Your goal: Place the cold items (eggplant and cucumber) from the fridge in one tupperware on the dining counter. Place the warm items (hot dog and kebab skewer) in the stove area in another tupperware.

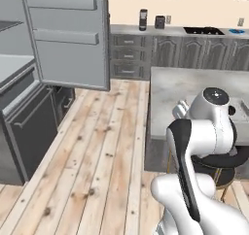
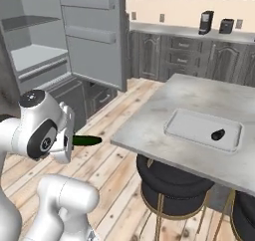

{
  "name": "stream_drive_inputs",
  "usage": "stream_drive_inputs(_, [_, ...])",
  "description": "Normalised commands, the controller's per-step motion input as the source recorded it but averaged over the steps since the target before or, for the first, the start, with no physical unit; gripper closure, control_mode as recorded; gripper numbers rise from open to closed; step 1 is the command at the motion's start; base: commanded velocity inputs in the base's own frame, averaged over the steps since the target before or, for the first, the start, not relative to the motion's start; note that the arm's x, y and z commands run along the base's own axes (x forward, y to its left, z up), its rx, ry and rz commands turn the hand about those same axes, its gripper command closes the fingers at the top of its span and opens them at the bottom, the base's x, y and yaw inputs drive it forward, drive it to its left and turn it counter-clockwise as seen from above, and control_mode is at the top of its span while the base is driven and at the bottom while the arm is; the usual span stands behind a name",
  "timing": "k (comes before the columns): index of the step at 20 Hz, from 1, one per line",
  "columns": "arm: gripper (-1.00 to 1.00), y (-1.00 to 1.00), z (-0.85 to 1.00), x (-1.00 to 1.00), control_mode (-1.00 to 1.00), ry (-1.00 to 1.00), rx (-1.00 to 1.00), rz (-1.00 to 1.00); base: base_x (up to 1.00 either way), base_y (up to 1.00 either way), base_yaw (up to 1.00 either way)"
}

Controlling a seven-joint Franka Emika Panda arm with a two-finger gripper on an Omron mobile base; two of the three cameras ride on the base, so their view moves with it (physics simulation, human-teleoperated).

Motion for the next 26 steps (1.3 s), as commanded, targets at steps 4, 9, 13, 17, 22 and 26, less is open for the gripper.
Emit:
stream_drive_inputs(4, [1.00, 0.00, 0.00, 0.00, 1.00, 0.00, 0.00, 0.00, -0.03, -0.60, -0.37])
stream_drive_inputs(9, [1.00, 0.00, 0.00, 0.00, 1.00, 0.00, 0.00, 0.00, 0.03, -0.80, -0.22])
stream_drive_inputs(13, [1.00, 0.00, 0.00, 0.00, 1.00, 0.00, 0.00, 0.00, 0.29, -0.60, -0.18])
stream_drive_inputs(17, [1.00, 0.00, 0.00, 0.00, 1.00, 0.00, 0.00, 0.00, 0.46, -0.39, -0.10])
stream_drive_inputs(22, [1.00, 0.00, 0.00, 0.00, 1.00, 0.00, 0.00, 0.00, 0.39, -0.32, -0.08])
stream_drive_inputs(26, [1.00, -0.09, 0.00, 0.27, -1.00, -0.04, 0.00, -0.02, 0.21, -0.10, -0.03])
